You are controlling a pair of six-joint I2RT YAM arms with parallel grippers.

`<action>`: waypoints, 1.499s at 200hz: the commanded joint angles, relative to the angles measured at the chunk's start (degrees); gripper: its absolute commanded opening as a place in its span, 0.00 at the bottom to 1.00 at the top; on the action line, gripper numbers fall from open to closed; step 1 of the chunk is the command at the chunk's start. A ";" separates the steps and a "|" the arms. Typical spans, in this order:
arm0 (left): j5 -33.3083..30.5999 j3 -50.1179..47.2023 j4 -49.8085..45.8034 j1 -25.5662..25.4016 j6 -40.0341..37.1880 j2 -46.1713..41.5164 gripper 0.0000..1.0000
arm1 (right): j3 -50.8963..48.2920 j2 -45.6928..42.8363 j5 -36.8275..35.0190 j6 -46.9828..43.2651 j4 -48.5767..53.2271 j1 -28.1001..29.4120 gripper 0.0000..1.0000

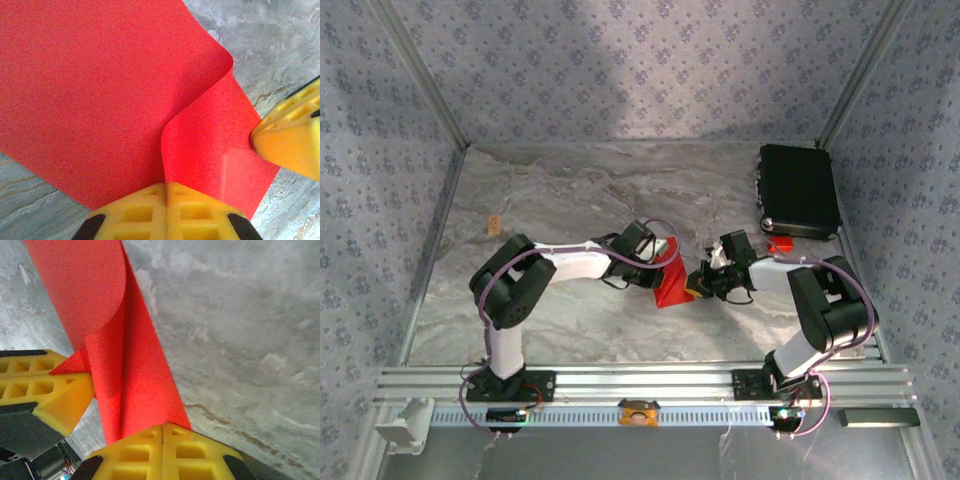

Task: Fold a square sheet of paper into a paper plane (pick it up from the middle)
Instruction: Fold the triangle a second time at the center of the table.

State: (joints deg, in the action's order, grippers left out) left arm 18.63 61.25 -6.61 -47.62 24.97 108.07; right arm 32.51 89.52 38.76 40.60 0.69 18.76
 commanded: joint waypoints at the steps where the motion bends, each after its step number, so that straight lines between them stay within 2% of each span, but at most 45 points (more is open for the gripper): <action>1: -0.25 0.09 -0.25 0.35 0.01 0.12 0.04 | 1.81 -1.38 0.68 -1.12 1.02 1.31 0.01; 34: -0.09 0.44 -0.16 0.39 0.08 -0.10 0.04 | 3.90 0.36 0.06 -0.97 1.76 2.85 0.01; 58: 0.00 0.45 0.51 0.39 0.30 -0.38 0.04 | 4.42 2.49 -3.68 -1.68 4.89 2.88 0.00; 109: -0.83 -0.91 3.19 0.73 0.91 -2.06 0.05 | 3.61 3.47 -4.53 -0.78 6.08 2.87 0.00; 300: -2.61 -1.20 2.11 1.12 0.91 -1.38 0.05 | 3.52 3.47 -3.87 -1.31 5.90 2.56 0.00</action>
State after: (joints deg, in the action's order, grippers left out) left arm 16.88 59.27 -4.14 -46.87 26.02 106.54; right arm 36.32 92.55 36.86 40.16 2.83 21.41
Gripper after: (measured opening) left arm 0.057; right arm 0.061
